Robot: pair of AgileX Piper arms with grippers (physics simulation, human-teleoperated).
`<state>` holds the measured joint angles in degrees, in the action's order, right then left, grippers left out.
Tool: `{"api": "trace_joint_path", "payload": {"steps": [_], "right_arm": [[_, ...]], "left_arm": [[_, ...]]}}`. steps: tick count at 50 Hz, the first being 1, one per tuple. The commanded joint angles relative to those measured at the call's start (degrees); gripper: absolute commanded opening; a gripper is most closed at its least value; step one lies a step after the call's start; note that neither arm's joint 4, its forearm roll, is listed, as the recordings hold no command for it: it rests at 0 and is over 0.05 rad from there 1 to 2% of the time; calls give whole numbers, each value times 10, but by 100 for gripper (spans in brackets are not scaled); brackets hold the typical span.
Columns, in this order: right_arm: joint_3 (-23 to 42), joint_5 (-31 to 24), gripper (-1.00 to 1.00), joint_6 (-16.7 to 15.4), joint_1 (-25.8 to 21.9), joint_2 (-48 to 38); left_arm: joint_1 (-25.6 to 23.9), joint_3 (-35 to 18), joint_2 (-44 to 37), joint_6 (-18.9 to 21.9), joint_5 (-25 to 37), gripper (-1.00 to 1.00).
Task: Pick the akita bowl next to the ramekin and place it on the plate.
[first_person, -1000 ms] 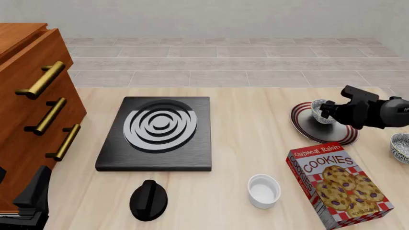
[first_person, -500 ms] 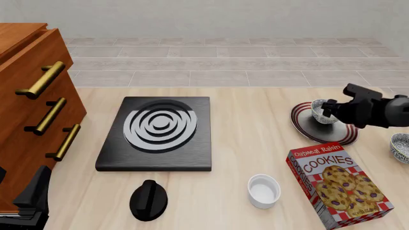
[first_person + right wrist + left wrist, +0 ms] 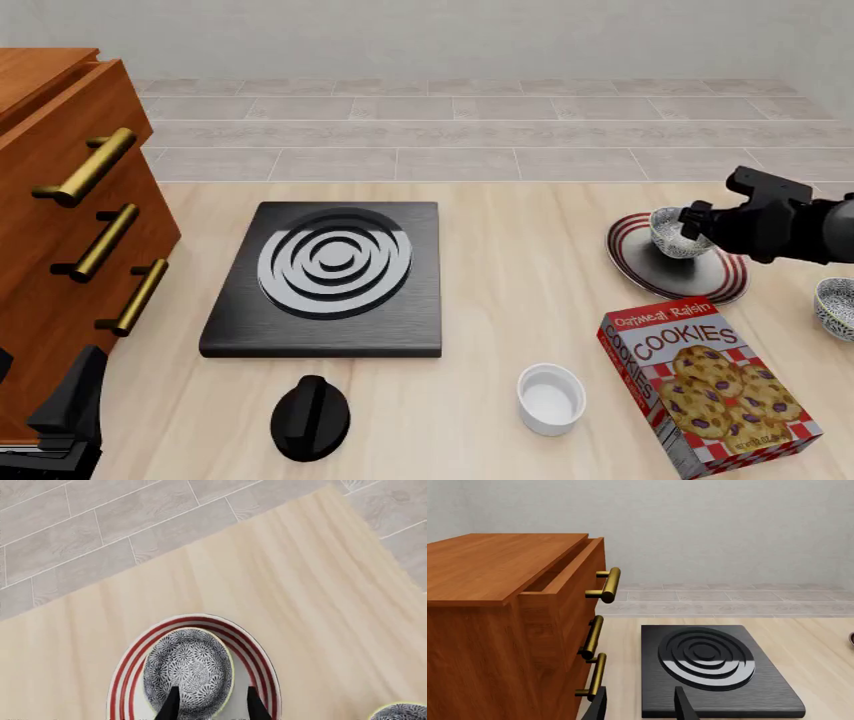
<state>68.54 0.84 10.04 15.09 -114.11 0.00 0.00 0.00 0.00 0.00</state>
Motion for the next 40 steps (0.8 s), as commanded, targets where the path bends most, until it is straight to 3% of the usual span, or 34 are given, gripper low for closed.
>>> {"api": "trace_joint_path", "payload": {"steps": [1, 40], "right_arm": [[-17, -2, 100, -2, 0, 23], [-70, -53, 100, -20, -7, 141]], "left_arm": [[0, 0, 0, 0, 0, 100], [0, 0, 0, 0, 0, 100]]}}
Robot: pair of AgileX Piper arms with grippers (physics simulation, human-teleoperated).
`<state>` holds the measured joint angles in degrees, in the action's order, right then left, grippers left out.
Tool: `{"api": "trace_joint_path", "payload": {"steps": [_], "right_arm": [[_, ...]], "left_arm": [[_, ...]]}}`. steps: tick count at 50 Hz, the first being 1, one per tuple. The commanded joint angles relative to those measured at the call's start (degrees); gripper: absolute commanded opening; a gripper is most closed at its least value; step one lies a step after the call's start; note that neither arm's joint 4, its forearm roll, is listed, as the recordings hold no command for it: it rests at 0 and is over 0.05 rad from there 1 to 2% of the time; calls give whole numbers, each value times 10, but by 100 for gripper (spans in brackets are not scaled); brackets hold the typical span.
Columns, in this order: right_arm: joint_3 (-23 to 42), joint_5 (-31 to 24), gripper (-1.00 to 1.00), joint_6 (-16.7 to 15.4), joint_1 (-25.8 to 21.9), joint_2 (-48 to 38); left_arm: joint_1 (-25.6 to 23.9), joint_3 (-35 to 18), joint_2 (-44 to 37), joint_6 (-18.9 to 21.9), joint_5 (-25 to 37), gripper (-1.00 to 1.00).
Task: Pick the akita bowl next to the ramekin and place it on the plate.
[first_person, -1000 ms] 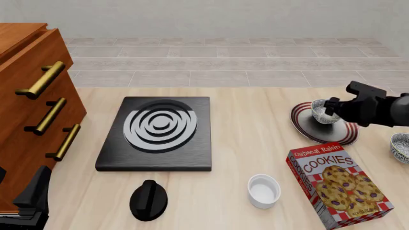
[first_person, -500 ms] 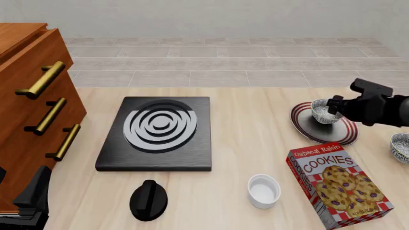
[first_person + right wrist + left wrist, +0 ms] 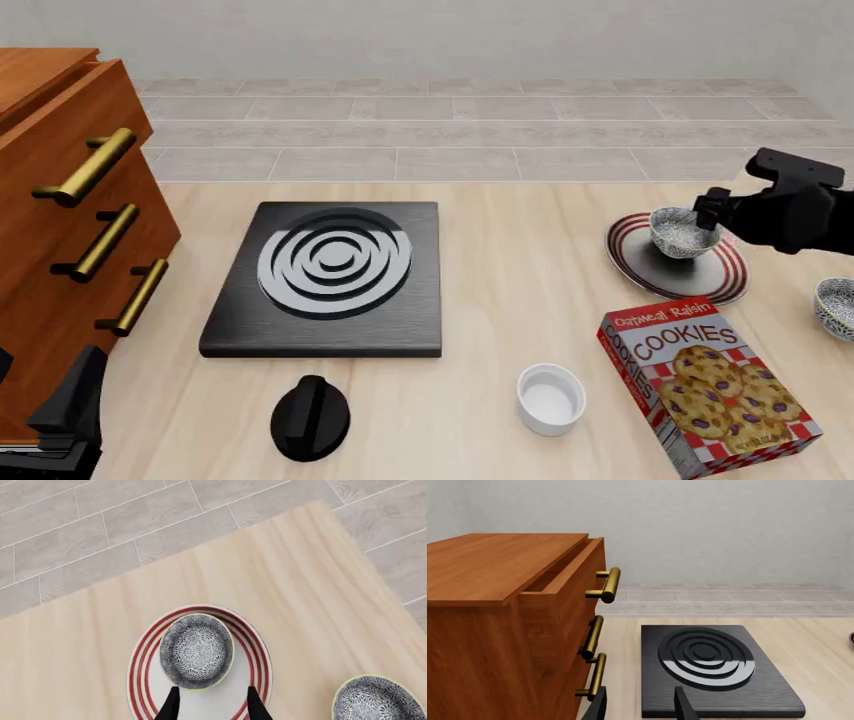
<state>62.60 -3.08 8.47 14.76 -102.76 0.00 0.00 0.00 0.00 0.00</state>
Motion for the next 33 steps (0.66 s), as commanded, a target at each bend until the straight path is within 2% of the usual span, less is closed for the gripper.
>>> {"api": "trace_joint_path", "payload": {"steps": [1, 13, 33], "right_arm": [[-11, -15, 100, -4, -4, 29], [-9, -38, 100, -12, -9, 52], [-43, -57, 100, -23, -10, 111]], "left_arm": [[0, 0, 0, 0, 0, 100], [0, 0, 0, 0, 0, 100], [0, 0, 0, 0, 0, 100]]}}
